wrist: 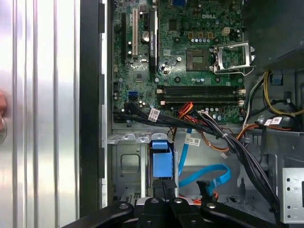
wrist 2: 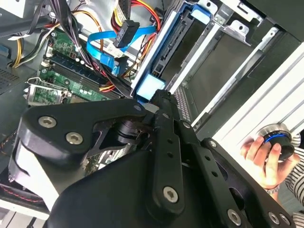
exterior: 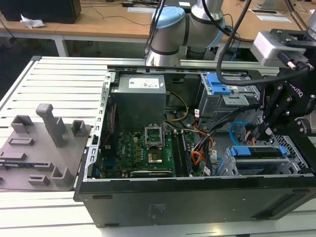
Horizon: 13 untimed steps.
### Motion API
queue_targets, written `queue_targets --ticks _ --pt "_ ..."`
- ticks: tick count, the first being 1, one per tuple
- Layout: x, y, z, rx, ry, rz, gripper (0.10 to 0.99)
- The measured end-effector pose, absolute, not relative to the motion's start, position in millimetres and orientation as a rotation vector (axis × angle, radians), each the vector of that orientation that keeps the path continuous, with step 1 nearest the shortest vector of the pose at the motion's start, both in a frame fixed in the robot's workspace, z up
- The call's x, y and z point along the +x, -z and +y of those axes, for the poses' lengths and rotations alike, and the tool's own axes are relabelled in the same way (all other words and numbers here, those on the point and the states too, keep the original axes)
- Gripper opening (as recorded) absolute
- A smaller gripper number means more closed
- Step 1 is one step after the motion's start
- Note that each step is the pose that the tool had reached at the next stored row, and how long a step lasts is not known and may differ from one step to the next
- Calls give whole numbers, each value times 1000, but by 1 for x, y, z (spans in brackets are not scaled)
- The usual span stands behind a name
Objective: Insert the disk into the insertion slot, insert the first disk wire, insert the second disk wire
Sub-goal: 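Insert the disk into the insertion slot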
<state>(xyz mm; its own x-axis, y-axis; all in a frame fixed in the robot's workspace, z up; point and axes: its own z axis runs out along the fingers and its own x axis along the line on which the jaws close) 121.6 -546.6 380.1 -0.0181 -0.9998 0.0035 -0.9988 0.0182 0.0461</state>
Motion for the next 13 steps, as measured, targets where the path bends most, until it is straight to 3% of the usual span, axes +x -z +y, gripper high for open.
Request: queue_targets --ticks 13 --pt "127 -360 -547 2176 48 -2216 106"
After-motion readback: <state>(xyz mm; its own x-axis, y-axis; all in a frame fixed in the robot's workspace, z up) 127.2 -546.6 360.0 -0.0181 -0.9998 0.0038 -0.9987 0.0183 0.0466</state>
